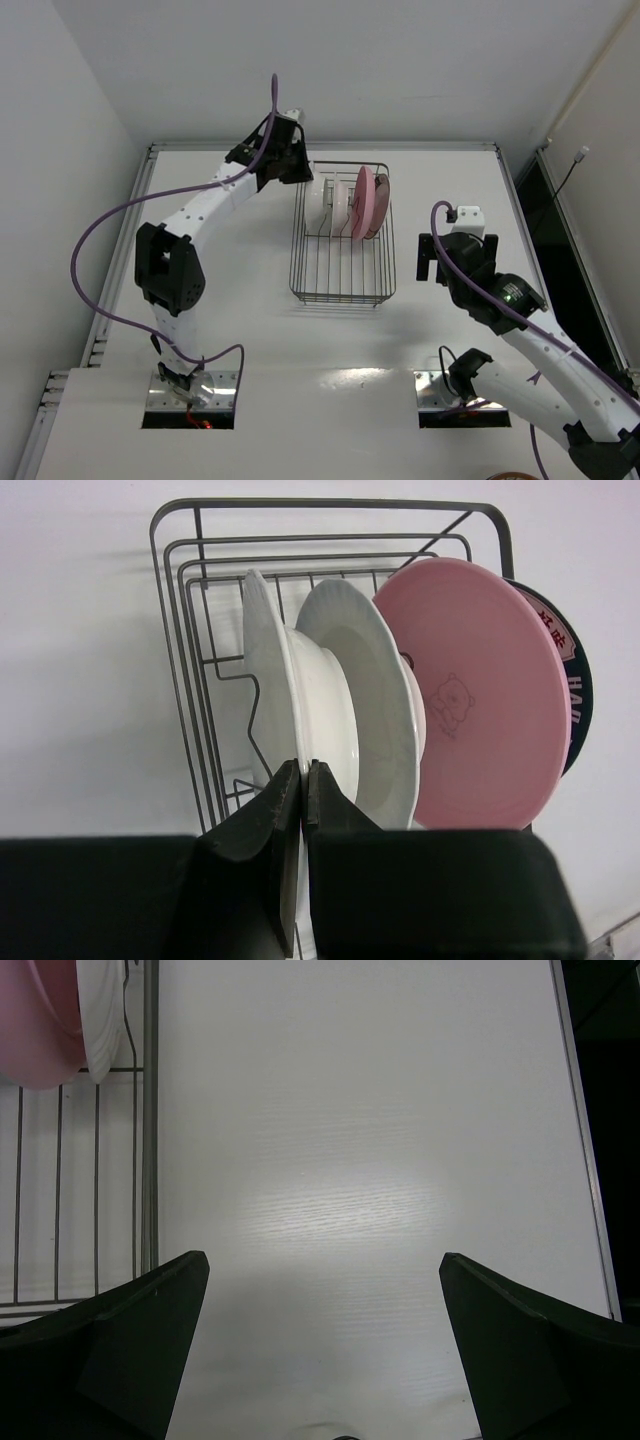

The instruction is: Load the plates into the dish rack

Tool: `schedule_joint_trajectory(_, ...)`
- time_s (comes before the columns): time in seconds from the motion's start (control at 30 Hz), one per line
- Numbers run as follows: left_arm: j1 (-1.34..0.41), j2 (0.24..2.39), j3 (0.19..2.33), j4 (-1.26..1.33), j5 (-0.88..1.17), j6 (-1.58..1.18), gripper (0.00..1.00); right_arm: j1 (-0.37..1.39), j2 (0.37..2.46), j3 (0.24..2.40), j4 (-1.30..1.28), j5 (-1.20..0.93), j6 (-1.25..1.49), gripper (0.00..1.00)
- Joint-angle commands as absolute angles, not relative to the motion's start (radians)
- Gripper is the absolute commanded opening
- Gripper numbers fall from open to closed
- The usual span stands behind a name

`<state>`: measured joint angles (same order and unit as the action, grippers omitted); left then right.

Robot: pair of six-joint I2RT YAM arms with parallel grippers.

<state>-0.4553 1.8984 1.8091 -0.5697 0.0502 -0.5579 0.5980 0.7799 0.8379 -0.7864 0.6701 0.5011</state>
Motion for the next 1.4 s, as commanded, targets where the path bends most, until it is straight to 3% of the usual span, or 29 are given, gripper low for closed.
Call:
schedule_joint_trajectory(0.0,-0.486,1.928,1.839,-0.523,0.025,-0.548,0.00,0.595,0.782,0.833,-0.747,0.676,0.509,1.00)
schedule_joint_trajectory(0.67,-0.558,2.045,1.934,-0.664,-0.202,-0.557,0.00,0.595,0.801,0.833,-0.747,0.667,0.509,1.00)
schedule_joint_trajectory(1.37,-0.558,2.065,1.833,-0.646,-0.236,-0.586,0.00,0.595,0.801,0.833,-0.747,0.667,0.509,1.00)
